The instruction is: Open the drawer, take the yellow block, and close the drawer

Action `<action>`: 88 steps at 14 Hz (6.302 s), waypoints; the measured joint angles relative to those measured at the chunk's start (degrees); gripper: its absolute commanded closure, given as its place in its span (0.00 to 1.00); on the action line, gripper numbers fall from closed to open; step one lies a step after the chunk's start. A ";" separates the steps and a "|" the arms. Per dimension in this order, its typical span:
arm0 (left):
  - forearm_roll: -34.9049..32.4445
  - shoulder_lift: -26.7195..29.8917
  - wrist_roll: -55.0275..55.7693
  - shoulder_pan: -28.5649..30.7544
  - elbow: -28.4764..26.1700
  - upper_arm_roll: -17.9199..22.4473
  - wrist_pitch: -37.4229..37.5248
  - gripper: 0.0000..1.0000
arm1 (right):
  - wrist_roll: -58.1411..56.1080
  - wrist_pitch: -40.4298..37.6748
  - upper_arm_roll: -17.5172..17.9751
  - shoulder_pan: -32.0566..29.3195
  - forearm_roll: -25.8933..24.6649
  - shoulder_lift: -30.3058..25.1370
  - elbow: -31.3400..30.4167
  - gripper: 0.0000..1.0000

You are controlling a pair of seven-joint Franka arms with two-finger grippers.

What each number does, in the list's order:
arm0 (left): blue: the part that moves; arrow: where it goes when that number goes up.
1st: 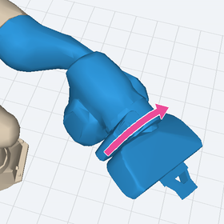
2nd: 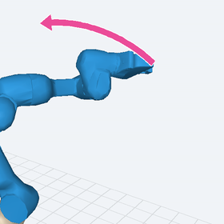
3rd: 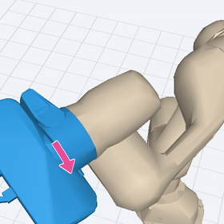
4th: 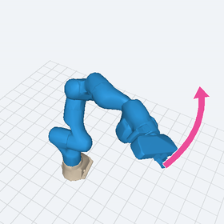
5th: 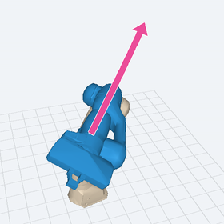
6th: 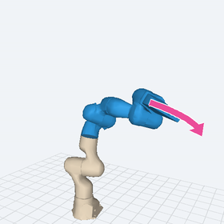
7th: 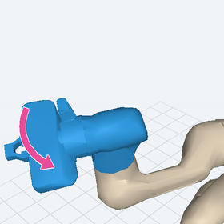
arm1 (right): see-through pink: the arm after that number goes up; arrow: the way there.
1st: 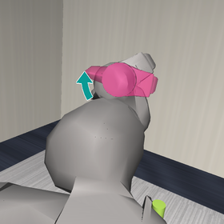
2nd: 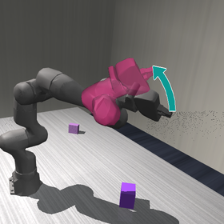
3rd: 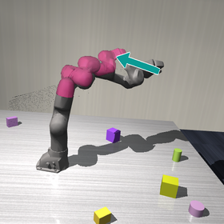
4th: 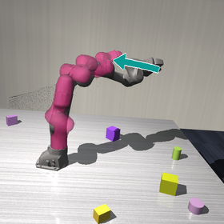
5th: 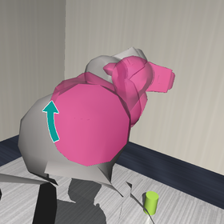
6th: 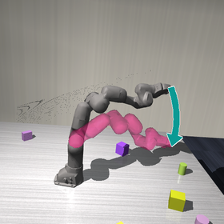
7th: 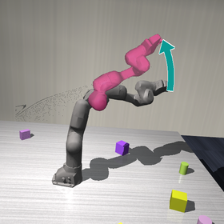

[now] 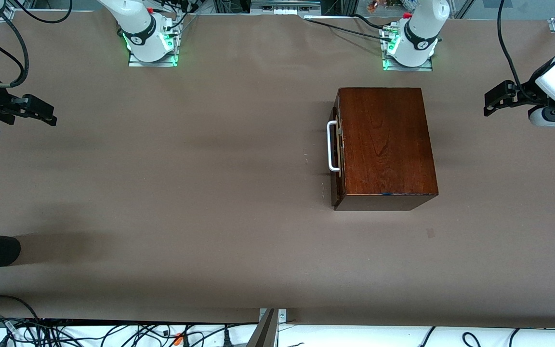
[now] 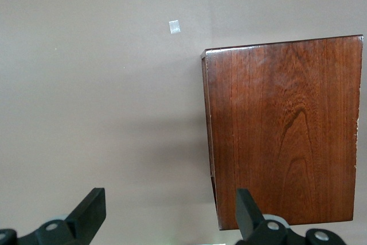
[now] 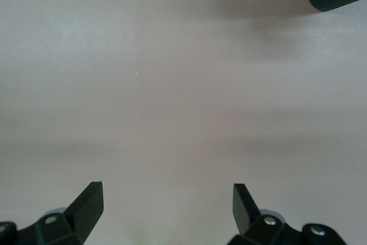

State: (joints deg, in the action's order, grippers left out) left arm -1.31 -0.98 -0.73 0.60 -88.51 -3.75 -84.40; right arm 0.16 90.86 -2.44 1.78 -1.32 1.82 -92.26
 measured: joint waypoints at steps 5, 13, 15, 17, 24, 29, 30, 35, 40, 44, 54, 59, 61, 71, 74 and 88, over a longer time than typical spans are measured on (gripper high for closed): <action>0.00 0.00 0.00 0.05 0.00 0.07 0.10 0.00 | 0.00 0.00 0.00 0.00 0.00 -0.02 0.04 0.00; 0.00 -0.03 0.00 0.05 0.01 0.07 1.03 0.00 | 0.00 0.00 0.00 0.00 0.00 -0.04 0.23 0.00; 0.00 -0.03 0.00 0.05 0.01 0.07 1.08 0.00 | 0.00 0.00 0.00 0.00 0.00 -0.04 0.23 0.00; 0.00 -0.03 0.00 0.05 0.02 0.07 1.15 0.00 | 0.00 0.00 0.00 0.00 0.00 -0.04 0.23 0.00; 0.00 -0.04 0.00 0.05 0.03 0.07 1.45 0.00 | 0.00 0.00 0.00 0.00 0.00 -0.05 0.24 0.00; 0.16 -1.57 -0.08 -0.92 -0.06 -1.21 5.13 0.00 | 0.00 0.00 0.00 0.00 0.00 -0.05 0.26 0.00; 0.21 -2.58 -0.03 -1.46 -0.08 -2.51 5.54 0.00 | 0.00 0.00 0.00 0.00 0.00 -0.05 0.27 0.00; 0.30 -8.49 6.97 -3.46 0.03 -12.02 2.98 0.00 | 0.00 0.00 -0.02 0.00 0.00 -0.06 0.35 0.00; 0.30 -14.75 25.22 -13.37 0.73 -14.49 -3.89 0.00 | 0.00 0.00 -0.04 0.00 0.00 -0.06 0.42 0.00; -0.98 -20.37 33.11 -19.80 2.17 -14.46 -8.68 0.00 | 0.00 0.00 -0.07 -0.01 0.00 -0.06 0.44 0.00; -17.22 -32.42 49.26 -32.38 2.52 -14.35 -15.53 0.00 | 0.01 0.00 -0.09 -0.01 0.00 -0.06 0.46 0.00; -22.73 -34.01 52.40 -32.48 1.04 -14.17 -16.73 0.00 | 0.01 0.00 -0.09 -0.01 0.00 -0.06 0.46 0.00; -23.08 -34.02 54.35 -32.48 0.30 -14.17 -16.86 0.00 | 0.01 0.00 -0.09 -0.01 0.00 -0.06 0.47 0.00; -23.66 -34.35 57.74 -32.18 -1.99 -13.15 -20.01 0.00 | 0.01 0.00 -0.09 -0.01 0.00 -0.06 0.47 0.00; -23.73 -34.91 57.93 -32.18 -2.33 -13.00 -21.01 0.00 | 0.01 0.00 -0.09 -0.01 0.00 -0.06 0.47 0.00; -20.84 -34.67 60.99 -32.14 -2.66 -12.92 -27.50 0.00 | 0.01 0.00 -0.09 -0.01 0.00 -0.06 0.47 0.00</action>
State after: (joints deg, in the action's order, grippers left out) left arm -22.15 -35.66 60.26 -31.53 -91.17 -16.67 -111.90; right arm 0.17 90.86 -2.53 1.78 -1.32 1.77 -91.79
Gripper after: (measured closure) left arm 0.000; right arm 0.000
